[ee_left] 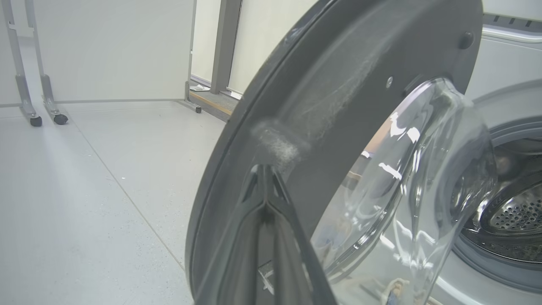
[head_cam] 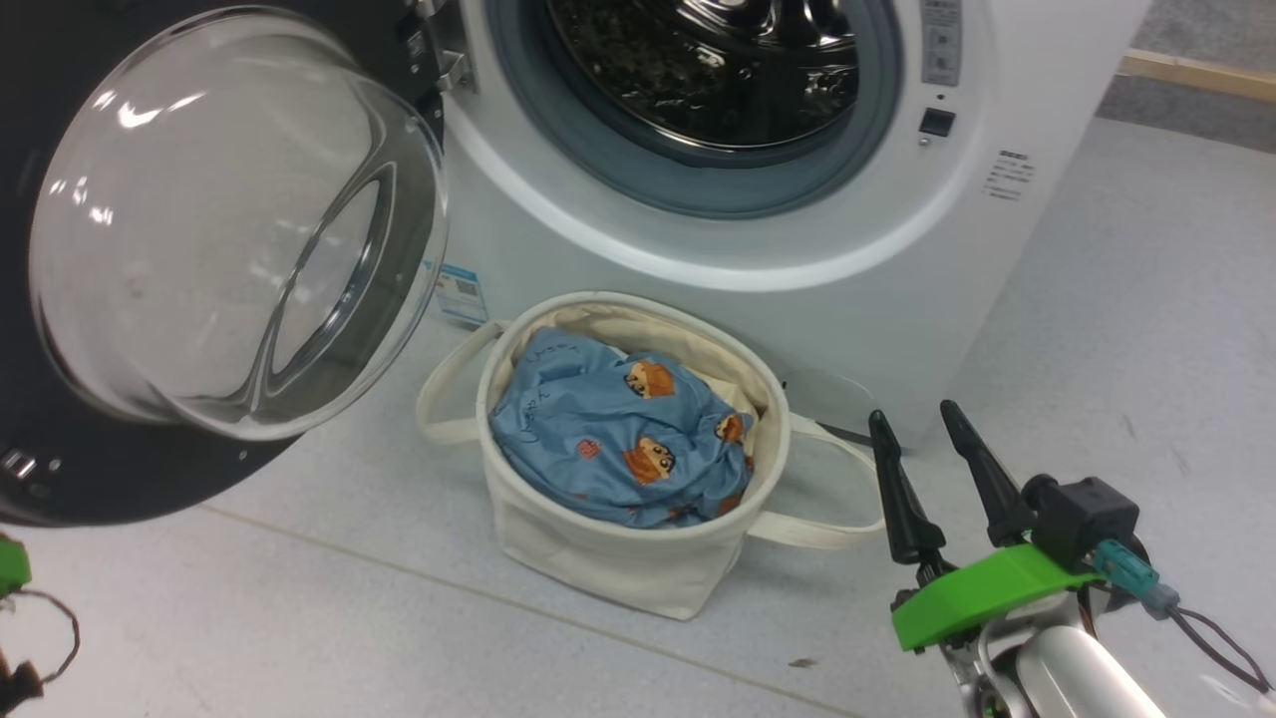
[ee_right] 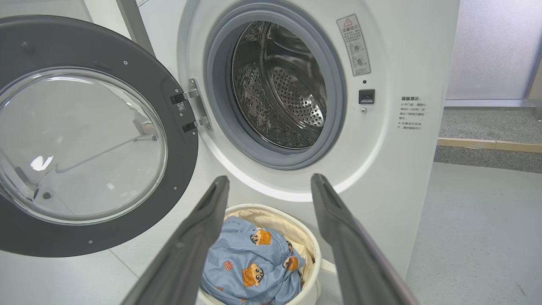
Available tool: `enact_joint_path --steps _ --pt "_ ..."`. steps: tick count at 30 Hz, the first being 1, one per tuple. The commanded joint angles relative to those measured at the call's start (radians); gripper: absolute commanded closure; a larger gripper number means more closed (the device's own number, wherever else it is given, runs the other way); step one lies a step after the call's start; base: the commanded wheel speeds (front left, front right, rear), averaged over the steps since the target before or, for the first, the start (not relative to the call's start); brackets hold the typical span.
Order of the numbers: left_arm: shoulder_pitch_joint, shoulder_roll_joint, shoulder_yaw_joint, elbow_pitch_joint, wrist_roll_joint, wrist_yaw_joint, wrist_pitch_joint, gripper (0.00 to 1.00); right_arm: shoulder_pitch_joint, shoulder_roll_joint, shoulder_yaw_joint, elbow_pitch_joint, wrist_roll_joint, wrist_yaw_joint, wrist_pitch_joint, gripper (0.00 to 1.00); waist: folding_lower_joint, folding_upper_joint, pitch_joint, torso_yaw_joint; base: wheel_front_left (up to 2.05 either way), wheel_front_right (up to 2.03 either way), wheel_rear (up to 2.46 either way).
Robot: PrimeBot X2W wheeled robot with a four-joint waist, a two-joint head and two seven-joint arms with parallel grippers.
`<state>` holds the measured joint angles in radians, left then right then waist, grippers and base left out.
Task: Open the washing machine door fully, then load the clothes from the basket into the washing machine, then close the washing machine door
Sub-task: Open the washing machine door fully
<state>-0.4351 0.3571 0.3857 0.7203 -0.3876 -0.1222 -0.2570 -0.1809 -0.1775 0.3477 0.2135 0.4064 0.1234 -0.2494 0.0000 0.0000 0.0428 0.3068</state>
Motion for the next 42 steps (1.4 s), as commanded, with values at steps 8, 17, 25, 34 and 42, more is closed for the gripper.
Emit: enact_joint_path --steps 8,17,25,34,42 --pt "-0.092 0.048 -0.028 0.002 0.020 -0.007 -0.005 1.00 -0.041 -0.014 0.022 -0.026 0.002 0.007 -0.012 0.00 0.0000 0.0000 0.023 0.066 0.00 0.00 0.00" --pt "-0.135 0.050 -0.039 0.032 0.024 -0.008 -0.005 1.00 -0.052 -0.001 0.023 -0.023 0.001 0.007 -0.012 0.00 0.0000 0.0000 0.044 0.093 0.00 0.00 0.00" --pt "-0.123 0.047 -0.056 0.002 0.011 -0.008 -0.005 1.00 -0.055 0.011 0.016 -0.021 -0.002 0.007 -0.012 0.00 0.0000 0.0000 0.048 0.082 0.00 0.00 0.00" --pt "-0.033 0.006 -0.136 -0.123 -0.046 -0.008 -0.005 0.00 -0.045 0.018 0.006 -0.030 -0.002 0.007 -0.012 0.00 0.0000 0.0000 0.023 0.048 0.00 0.00 0.00" --pt "0.053 -0.011 -0.221 -0.285 -0.098 -0.008 -0.005 0.00 -0.046 0.015 0.008 -0.036 0.000 0.007 -0.012 0.00 0.0000 0.0000 -0.011 -0.010 0.00 0.00 0.00"
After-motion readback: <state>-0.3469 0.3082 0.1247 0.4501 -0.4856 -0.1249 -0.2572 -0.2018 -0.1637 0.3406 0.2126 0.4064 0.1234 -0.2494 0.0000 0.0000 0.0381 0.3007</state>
